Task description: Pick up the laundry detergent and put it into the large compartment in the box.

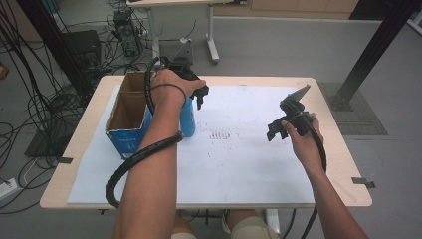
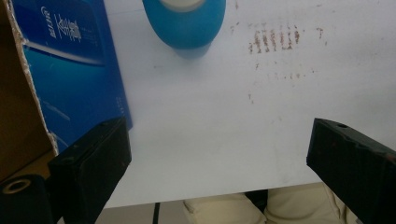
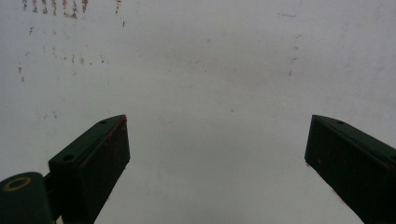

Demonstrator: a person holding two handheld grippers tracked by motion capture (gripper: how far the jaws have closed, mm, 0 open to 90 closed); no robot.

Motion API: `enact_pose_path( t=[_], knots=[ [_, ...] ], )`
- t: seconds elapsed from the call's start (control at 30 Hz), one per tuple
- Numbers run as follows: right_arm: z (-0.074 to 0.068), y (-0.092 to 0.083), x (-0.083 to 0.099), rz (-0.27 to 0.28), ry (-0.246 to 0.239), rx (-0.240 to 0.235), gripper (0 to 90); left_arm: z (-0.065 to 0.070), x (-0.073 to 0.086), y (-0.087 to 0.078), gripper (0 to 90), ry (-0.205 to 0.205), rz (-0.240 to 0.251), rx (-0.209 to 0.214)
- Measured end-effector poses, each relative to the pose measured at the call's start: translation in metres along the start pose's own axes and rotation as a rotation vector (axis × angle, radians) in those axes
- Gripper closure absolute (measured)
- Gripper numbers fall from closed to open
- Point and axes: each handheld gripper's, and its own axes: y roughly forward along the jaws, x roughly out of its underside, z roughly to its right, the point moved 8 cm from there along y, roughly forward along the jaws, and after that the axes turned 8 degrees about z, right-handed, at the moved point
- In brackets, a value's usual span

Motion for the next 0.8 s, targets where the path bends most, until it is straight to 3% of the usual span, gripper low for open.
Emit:
enact_pose_path(
  t=[0.4,0.8],
  knots=[
    [-0.004,-0.002,0.002,0.005,-0.005,0.003,6.5,-0.002,0.000,-0.004,6.7,-0.005,0.009,-0.003],
    [-0.004,-0.002,0.007,0.005,0.000,0.007,6.5,-0.002,-0.018,-0.006,6.3,-0.006,0.022,-0.017]
  ],
)
